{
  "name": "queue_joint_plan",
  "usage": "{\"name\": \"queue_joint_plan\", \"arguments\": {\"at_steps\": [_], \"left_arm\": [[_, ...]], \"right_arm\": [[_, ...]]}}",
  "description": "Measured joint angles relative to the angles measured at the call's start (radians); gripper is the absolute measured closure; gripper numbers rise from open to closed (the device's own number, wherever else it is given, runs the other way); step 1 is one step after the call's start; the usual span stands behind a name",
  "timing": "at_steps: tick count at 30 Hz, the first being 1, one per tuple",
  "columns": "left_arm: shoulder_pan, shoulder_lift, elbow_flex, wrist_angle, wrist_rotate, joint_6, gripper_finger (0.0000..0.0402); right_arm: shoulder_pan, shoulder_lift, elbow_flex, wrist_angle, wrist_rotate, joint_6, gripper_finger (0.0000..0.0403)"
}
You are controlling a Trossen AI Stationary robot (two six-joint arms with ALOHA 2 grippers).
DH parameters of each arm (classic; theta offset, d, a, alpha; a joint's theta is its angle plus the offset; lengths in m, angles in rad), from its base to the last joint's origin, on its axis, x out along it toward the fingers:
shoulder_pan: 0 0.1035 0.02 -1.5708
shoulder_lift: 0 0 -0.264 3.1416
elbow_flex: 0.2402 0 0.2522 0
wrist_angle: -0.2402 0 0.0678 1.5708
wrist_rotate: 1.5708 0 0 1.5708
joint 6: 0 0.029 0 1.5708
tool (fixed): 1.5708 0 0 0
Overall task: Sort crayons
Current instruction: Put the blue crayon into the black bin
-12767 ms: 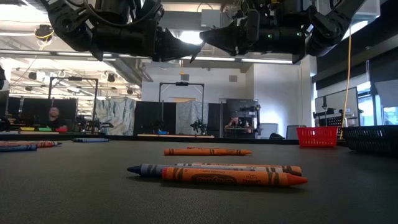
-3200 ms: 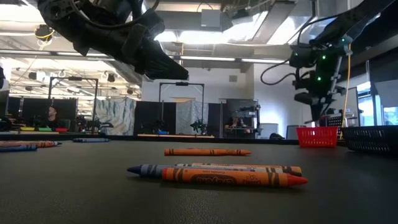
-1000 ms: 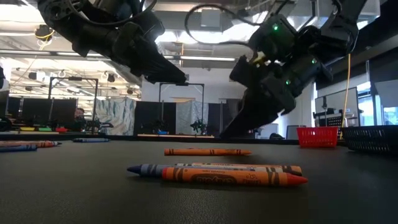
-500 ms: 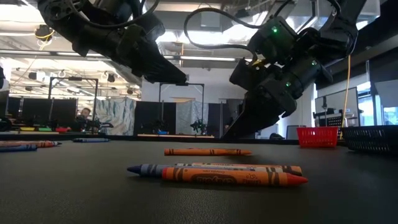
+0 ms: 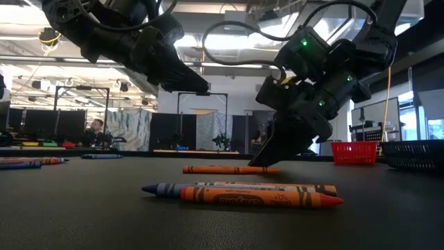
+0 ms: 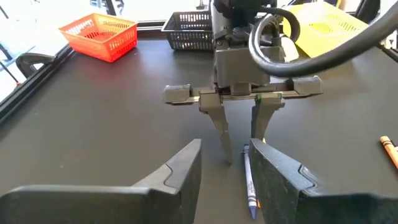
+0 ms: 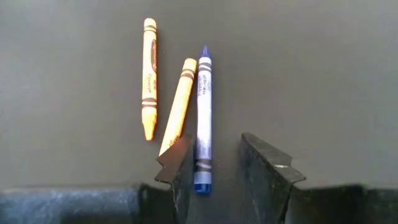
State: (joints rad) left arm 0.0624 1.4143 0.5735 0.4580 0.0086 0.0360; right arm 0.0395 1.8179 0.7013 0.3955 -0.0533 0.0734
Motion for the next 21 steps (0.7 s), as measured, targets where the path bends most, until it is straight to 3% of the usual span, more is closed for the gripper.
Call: {"name": "queue_joint_plan", "arguments": {"at_steps": [6, 15, 21], "left_arm": [[0.000, 0.000, 0.000, 0.000, 0.000, 0.000, 0.0276], [0.000, 0.000, 0.000, 0.000, 0.000, 0.000, 0.0276], [0.000, 0.000, 0.000, 0.002, 0.000, 0.000, 0.0276]], "right_arm": [[0.000, 0.000, 0.002, -0.020, 0.020, -0.005, 0.0284], [-0.001, -0.003, 0.002, -0.039, 0.024, -0.031, 0.0391], [0.001, -0.015, 0.002, -0.054, 0.046, -0.055, 0.0376]]}}
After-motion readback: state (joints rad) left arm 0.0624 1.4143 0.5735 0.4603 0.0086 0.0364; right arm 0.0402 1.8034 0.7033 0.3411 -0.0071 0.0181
